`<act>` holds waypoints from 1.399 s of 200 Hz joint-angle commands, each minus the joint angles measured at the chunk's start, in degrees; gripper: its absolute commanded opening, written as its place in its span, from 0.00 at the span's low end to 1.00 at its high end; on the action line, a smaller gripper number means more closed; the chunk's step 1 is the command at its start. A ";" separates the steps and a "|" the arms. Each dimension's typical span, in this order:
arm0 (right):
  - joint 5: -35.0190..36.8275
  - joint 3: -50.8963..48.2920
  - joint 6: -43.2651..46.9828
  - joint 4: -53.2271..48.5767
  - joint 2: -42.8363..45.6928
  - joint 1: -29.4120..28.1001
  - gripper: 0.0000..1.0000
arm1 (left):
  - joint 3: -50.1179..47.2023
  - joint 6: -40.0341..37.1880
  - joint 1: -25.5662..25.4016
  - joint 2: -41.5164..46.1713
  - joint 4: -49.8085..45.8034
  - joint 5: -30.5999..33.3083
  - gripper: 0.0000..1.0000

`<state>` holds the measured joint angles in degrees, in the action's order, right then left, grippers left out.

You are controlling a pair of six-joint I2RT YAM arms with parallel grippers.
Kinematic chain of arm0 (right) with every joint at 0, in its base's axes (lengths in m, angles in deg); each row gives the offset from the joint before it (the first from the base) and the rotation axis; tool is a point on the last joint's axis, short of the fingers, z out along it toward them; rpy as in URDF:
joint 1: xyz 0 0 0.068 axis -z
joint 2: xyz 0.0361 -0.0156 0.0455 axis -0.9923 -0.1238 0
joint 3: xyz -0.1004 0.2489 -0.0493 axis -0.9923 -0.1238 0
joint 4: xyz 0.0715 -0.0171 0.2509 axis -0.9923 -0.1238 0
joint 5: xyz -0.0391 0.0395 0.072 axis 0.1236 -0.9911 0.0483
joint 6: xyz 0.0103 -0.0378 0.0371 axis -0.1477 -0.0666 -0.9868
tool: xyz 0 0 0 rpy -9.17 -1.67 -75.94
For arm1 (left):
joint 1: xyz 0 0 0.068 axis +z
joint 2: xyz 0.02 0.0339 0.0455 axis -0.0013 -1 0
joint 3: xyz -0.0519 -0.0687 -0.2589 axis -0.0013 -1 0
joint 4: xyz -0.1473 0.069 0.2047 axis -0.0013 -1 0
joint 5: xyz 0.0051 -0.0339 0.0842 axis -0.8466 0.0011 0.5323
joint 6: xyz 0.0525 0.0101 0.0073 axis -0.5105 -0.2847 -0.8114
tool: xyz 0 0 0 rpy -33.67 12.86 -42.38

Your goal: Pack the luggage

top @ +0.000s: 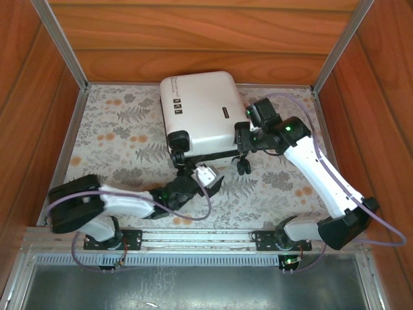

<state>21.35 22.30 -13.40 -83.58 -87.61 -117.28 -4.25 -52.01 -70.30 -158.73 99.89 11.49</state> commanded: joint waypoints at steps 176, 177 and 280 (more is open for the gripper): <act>-11.53 8.50 3.99 7.47 -15.39 -0.24 0.44 | 21.46 29.42 32.93 14.31 -72.19 -11.55 0.98; -11.55 8.56 3.99 7.38 -15.36 -0.24 0.45 | 21.73 29.17 32.97 14.35 -72.28 -11.64 0.98; 8.37 -17.05 -1.20 17.57 24.91 1.16 0.62 | 53.04 25.61 18.66 4.75 -87.51 -6.46 0.97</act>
<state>22.93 8.55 -13.66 -65.28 -65.67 -116.65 42.94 -26.70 -47.41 -146.45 19.56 1.92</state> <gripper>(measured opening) 0.612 0.985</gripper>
